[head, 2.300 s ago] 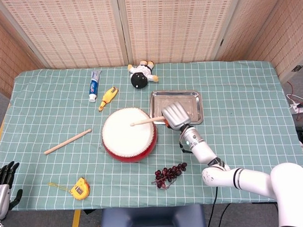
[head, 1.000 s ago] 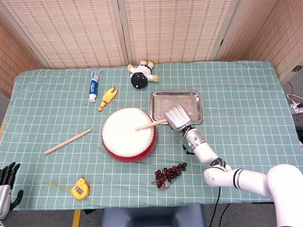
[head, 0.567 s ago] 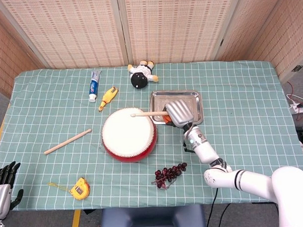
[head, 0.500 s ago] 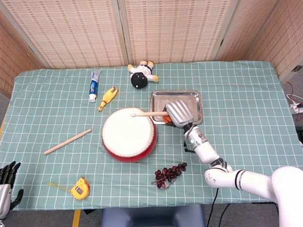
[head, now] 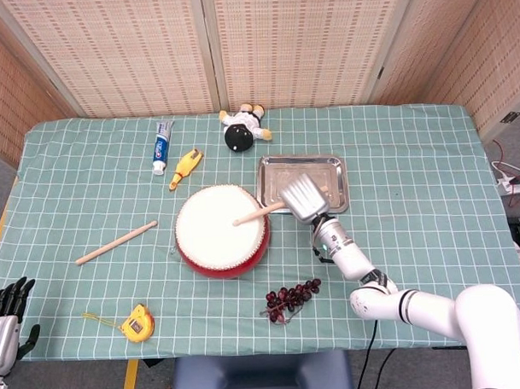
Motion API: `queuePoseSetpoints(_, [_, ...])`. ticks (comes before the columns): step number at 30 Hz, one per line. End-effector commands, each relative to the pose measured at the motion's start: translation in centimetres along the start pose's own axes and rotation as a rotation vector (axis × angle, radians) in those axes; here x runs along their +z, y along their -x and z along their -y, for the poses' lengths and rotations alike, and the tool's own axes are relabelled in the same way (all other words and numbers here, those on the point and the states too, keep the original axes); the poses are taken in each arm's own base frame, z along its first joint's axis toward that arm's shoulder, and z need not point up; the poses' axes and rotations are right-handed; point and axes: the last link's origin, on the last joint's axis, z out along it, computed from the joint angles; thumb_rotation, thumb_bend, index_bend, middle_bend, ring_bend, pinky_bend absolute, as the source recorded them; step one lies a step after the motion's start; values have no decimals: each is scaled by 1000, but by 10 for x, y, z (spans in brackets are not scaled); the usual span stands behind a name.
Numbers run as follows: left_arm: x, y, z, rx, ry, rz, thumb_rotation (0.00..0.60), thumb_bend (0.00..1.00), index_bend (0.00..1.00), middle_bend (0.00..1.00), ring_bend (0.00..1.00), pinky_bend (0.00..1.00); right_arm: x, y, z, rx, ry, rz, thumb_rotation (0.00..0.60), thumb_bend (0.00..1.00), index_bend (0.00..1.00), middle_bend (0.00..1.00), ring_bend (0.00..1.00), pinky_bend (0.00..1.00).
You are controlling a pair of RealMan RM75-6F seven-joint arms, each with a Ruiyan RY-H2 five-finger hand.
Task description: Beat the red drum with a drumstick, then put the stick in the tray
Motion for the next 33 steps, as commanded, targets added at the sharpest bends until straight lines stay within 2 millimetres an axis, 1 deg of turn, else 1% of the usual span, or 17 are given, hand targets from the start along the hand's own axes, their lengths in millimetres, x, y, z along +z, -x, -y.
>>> queuePoseSetpoints(1, [0,0,-1,1,3,-1,600,369,0,0,0,0,-2,-22,-7,630,64,-162,600,722,1000,1000,1000,1000])
queuePoseSetpoints(2, [0,0,-1,0,4,-1,600,369,0,0,0,0,-2,-21,-9,635,61,-161,600,722,1000,1000,1000,1000])
queuePoseSetpoints(4, [0,0,-1,1,5,1,600,369,0,0,0,0,-3,-15,-13,571,48,-146,600,723,1000,1000,1000,1000])
queuePoseSetpoints(6, [0,0,-2,1,6,1,600,369,0,0,0,0,-3,-9,-12,502,34,-122,600,723,1000,1000,1000,1000])
queuePoseSetpoints(9, [0,1,-2,3,4,1,600,369,0,0,0,0,-1,1,-8,370,4,-67,600,723,1000,1000,1000,1000])
queuePoseSetpoints(12, [0,1,-1,3,-1,4,600,369,0,0,0,0,1,11,-2,167,-30,-18,600,723,1000,1000,1000,1000])
queuePoseSetpoints(16, [0,2,0,3,-4,7,600,369,0,0,0,0,4,17,3,-22,-45,7,600,723,1000,1000,1000,1000])
queuePoseSetpoints(19, [0,3,0,2,-5,8,600,369,0,0,0,0,6,19,5,-91,-38,18,600,723,1000,1000,1000,1000])
queuePoseSetpoints(21, [0,3,0,2,-5,9,600,368,0,0,0,0,6,18,6,-90,-26,16,600,723,1000,1000,1000,1000])
queuePoseSetpoints(23, [-1,3,1,2,-6,9,600,369,0,0,0,0,5,13,6,-34,-6,-1,600,723,1000,1000,1000,1000])
queuePoseSetpoints(24, [0,3,1,2,-7,8,600,369,0,0,0,0,5,9,5,11,5,-21,600,723,1000,1000,1000,1000])
queuePoseSetpoints(27, [0,2,2,0,-9,3,600,369,0,0,0,0,2,-6,1,253,45,-110,600,723,1000,1000,1000,1000])
queuePoseSetpoints(28, [0,2,2,1,-9,3,600,369,0,0,0,0,1,-10,-3,361,64,-141,600,723,1000,1000,1000,1000])
queuePoseSetpoints(30, [0,2,2,1,-7,5,600,369,0,0,0,0,-1,-13,-12,464,89,-162,600,723,1000,1000,1000,1000])
queuePoseSetpoints(33, [0,3,1,2,-4,7,600,369,0,0,0,0,-4,-7,-30,482,125,-133,600,723,1000,1000,1000,1000])
